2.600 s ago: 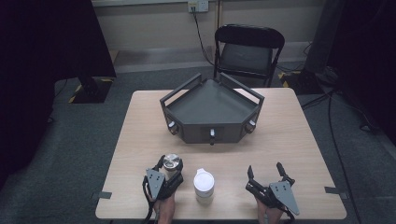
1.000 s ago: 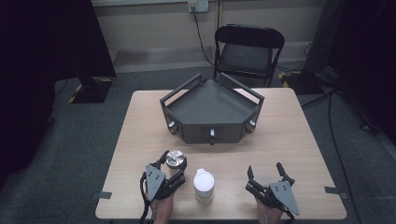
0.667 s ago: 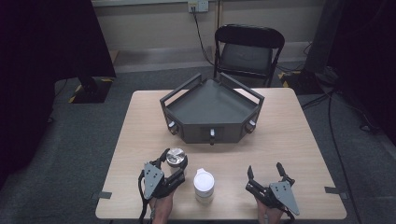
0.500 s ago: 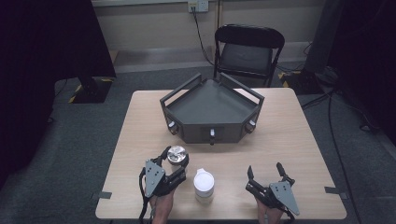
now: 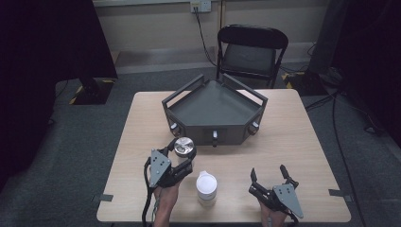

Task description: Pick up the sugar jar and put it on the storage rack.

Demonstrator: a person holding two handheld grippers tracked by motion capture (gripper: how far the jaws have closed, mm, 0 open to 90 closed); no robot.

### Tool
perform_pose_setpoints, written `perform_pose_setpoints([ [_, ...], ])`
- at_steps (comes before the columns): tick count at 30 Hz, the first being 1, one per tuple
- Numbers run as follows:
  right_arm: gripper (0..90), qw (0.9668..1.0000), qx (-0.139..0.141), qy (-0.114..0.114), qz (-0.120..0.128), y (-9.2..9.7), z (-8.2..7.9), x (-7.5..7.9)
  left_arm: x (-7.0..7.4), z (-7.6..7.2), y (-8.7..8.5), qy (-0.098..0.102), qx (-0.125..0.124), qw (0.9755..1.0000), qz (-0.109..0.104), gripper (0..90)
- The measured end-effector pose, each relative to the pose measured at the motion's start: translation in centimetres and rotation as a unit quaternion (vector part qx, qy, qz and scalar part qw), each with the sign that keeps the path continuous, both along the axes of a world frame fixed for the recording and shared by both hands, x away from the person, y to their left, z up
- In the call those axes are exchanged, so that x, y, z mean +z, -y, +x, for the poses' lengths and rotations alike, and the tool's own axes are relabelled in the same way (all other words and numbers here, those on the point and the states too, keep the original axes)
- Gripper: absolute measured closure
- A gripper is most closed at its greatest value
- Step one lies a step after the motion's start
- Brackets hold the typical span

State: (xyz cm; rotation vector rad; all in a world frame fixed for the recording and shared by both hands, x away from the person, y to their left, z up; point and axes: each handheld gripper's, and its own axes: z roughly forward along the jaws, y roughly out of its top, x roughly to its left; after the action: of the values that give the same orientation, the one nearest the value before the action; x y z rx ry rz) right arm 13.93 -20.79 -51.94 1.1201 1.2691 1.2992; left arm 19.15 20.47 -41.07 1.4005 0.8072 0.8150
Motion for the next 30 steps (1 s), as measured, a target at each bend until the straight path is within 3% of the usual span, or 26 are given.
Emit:
perform_pose_setpoints([
  [21, 2.5, 1.0000, 0.002, 0.000, 0.000, 0.1, 0.0, 0.0, 4.2, 4.2, 2.5, 0.003, 0.014, 0.9998, 0.012, 35.0],
  [30, 2.5, 1.0000, 0.003, 0.000, 0.000, 0.1, 0.0, 0.0, 5.8, 6.5, 4.9, 0.011, 0.064, 0.9976, 0.026, 35.0],
])
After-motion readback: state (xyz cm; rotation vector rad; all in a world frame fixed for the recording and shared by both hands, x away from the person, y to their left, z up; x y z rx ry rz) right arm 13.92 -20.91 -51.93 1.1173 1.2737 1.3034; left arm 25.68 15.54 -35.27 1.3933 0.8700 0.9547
